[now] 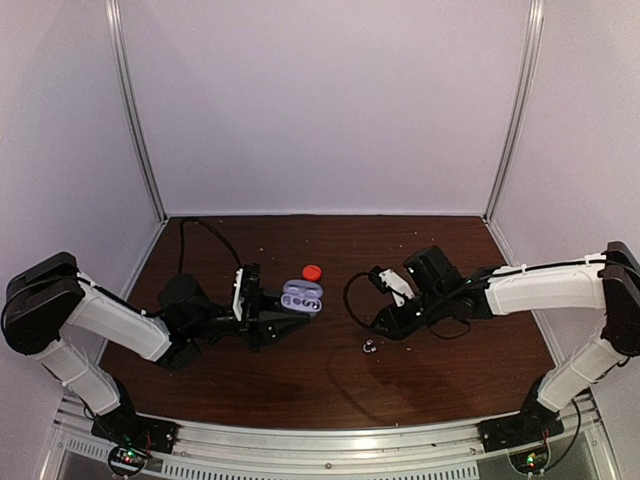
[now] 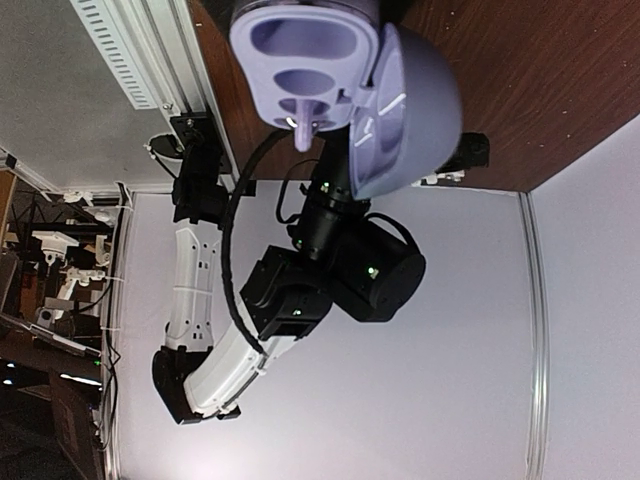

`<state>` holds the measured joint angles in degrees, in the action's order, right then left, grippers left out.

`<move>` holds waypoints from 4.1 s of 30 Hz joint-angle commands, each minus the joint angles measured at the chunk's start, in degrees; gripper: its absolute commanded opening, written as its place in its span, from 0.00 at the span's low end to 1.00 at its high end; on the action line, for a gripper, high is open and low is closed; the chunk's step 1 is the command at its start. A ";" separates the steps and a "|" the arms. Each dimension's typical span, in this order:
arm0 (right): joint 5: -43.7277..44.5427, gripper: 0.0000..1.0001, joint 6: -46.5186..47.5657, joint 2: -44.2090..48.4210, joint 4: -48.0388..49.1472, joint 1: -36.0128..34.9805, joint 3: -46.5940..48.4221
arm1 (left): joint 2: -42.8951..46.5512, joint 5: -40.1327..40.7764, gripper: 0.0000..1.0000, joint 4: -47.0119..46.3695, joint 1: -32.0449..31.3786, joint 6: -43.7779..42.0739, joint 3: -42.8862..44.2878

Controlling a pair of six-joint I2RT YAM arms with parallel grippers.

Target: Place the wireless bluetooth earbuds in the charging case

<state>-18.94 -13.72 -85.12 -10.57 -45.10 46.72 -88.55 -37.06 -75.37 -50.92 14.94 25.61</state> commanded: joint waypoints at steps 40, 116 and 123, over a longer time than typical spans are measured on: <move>8.57 0.20 0.05 -11.52 -0.86 -4.36 0.35 | 0.89 0.68 0.00 -2.65 0.47 -0.83 -0.49; -1.27 0.15 17.97 -2.58 -26.76 -19.15 34.47 | -10.15 -10.23 0.00 -4.59 -1.55 -2.55 3.31; -0.96 0.15 17.84 -3.45 -26.53 -19.41 34.68 | -10.60 -10.31 0.00 -4.95 -1.64 -2.22 3.57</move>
<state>-21.45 3.73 -87.81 -37.12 -64.01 79.57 -98.50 -46.22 -76.23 -52.21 12.12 27.70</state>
